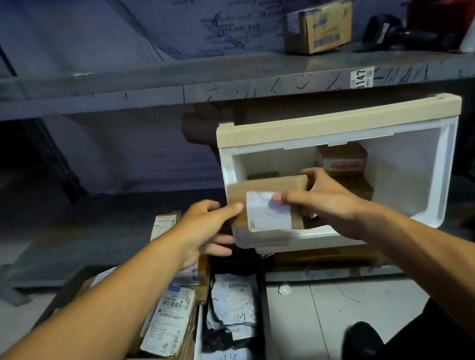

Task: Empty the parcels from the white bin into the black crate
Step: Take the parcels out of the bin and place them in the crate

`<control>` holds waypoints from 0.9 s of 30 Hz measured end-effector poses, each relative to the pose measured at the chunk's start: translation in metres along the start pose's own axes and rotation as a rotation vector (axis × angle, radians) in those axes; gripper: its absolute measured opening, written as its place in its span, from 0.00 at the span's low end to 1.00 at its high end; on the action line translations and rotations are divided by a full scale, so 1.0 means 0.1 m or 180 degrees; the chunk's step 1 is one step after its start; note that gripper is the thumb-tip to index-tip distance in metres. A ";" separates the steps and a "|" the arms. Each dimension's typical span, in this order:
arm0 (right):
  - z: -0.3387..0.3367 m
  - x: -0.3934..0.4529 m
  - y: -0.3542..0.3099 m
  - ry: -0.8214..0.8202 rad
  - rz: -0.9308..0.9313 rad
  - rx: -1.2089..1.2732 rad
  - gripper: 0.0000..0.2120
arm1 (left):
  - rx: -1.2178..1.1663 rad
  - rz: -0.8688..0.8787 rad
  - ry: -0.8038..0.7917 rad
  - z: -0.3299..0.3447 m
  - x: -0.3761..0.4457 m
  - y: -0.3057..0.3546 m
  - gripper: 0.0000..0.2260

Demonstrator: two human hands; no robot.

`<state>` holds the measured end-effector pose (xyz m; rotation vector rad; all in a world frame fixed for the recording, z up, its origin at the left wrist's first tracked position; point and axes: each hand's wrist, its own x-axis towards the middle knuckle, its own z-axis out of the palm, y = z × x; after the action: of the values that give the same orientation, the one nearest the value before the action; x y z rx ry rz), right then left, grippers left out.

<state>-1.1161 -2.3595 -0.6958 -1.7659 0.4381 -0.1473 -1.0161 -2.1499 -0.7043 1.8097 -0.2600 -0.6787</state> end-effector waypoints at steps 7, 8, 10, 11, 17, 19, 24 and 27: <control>0.05 -0.04 0.08 0.0171 -0.0130 -0.0113 0.56 | -0.0921 -0.0396 -0.0703 0.32 0.06 0.02 0.31; 0.06 -0.04 0.08 0.0066 -0.0138 -0.0084 0.57 | -0.1033 -0.0451 -0.0689 0.33 0.07 0.02 0.34; 0.07 -0.07 0.07 -0.0114 -0.0098 0.0031 0.51 | -0.1235 -0.0510 -0.0663 0.34 0.10 0.03 0.32; 0.08 -0.08 0.06 -0.0157 -0.0046 0.0108 0.46 | -0.1323 -0.0542 -0.0635 0.34 0.11 0.04 0.30; 0.03 -0.04 0.03 -0.0337 0.0208 0.0381 0.24 | -0.1575 -0.0561 -0.0211 0.38 0.14 0.09 0.16; 0.05 -0.02 0.02 -0.0350 0.0360 0.0526 0.29 | -0.1475 -0.0521 -0.0081 0.37 0.16 0.09 0.15; 0.04 0.00 0.03 -0.0166 0.0723 0.0341 0.31 | -0.1347 -0.0490 0.0008 0.32 0.16 0.11 0.13; 0.02 -0.02 -0.01 -0.0210 0.0766 0.0567 0.17 | -0.1126 -0.0472 -0.0243 0.29 0.14 0.12 0.11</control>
<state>-1.1173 -2.3565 -0.6946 -1.5262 0.5680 0.0414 -1.0191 -2.1842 -0.7040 1.4757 -0.0505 -0.8427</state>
